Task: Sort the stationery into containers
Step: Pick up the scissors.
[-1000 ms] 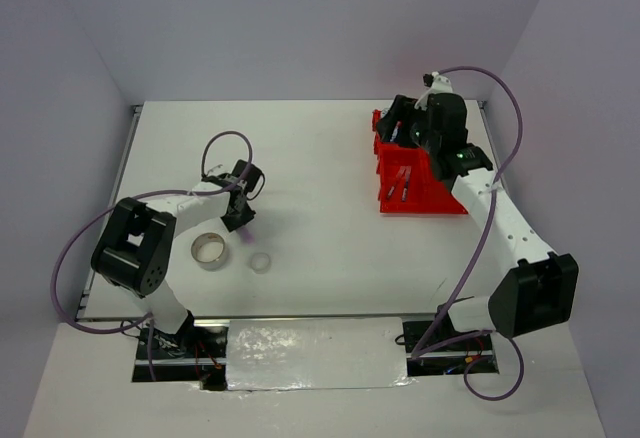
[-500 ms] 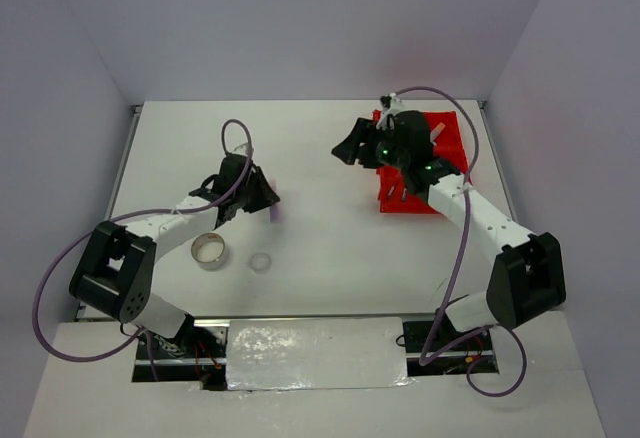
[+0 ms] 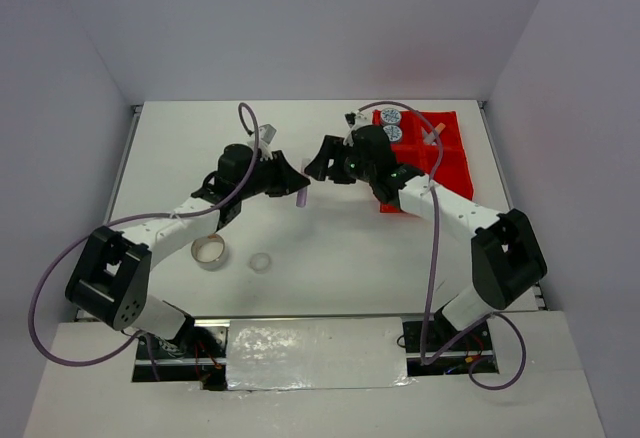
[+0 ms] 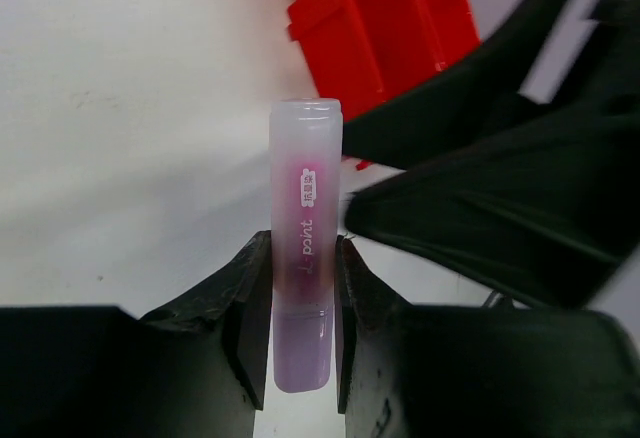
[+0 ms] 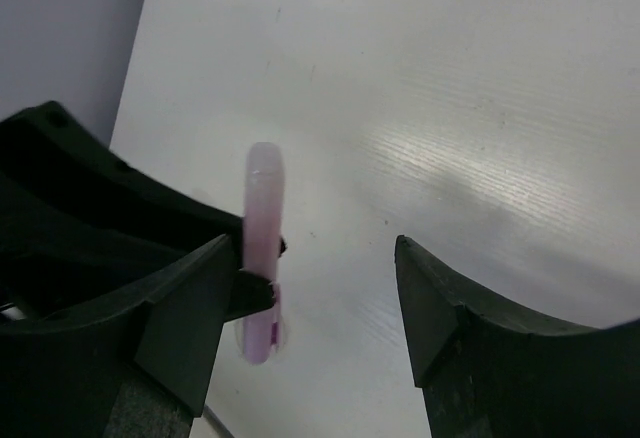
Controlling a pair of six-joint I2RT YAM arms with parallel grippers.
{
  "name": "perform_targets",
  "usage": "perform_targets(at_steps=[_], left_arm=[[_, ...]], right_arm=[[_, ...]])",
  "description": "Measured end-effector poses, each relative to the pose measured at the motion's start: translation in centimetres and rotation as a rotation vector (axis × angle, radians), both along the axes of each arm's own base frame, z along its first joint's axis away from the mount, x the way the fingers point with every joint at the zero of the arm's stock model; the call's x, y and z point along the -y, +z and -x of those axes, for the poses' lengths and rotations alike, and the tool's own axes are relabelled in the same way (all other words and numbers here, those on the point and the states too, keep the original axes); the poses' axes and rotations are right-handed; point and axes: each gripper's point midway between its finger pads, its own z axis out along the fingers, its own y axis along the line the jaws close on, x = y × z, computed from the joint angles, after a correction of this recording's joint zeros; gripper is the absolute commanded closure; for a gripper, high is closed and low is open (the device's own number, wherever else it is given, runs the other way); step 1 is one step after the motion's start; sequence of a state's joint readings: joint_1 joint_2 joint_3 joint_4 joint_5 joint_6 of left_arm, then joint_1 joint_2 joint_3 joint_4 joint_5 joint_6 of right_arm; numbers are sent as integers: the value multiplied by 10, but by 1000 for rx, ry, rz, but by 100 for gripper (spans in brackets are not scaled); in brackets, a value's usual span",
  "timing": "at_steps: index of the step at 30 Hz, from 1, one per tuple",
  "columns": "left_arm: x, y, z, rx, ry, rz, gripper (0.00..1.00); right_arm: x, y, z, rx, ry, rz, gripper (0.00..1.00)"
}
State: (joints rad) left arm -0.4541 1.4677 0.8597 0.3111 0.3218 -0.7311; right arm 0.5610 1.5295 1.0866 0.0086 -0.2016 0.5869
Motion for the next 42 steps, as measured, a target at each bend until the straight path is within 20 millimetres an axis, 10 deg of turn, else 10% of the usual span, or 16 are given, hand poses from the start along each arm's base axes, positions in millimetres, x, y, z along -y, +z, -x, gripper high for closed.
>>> perform_targets(at_steps=[6,11,12,16,21,24,34,38,42], left_arm=[[8,15,8,47,-50,36,92],[11,16,11,58,-77,36,80],[11,15,10,58,-78,35,75],[10,13,8,65,-76,25,2],[2,6,0,-6,3,-43,1],[-12,7,-13,-46,95,-105,1],[-48,-42,9,-211,151,-247,1],[-56,-37,25,-203,134,-270,1],[-64,-25,35,-166,140,-276,1]], right_arm=[[-9,-11,-1,-28,-6,-9,36],[-26,-4,0,-31,43,-80,82],[-29,-3,0,-28,55,-88,94],[-33,-2,-1,-29,78,-114,100],[-10,-9,-17,-12,28,-59,100],[47,-15,-56,5,-145,62,100],[331,32,-221,62,-928,454,100],[383,11,-251,7,-1005,557,99],[393,-21,-256,-60,-979,613,96]])
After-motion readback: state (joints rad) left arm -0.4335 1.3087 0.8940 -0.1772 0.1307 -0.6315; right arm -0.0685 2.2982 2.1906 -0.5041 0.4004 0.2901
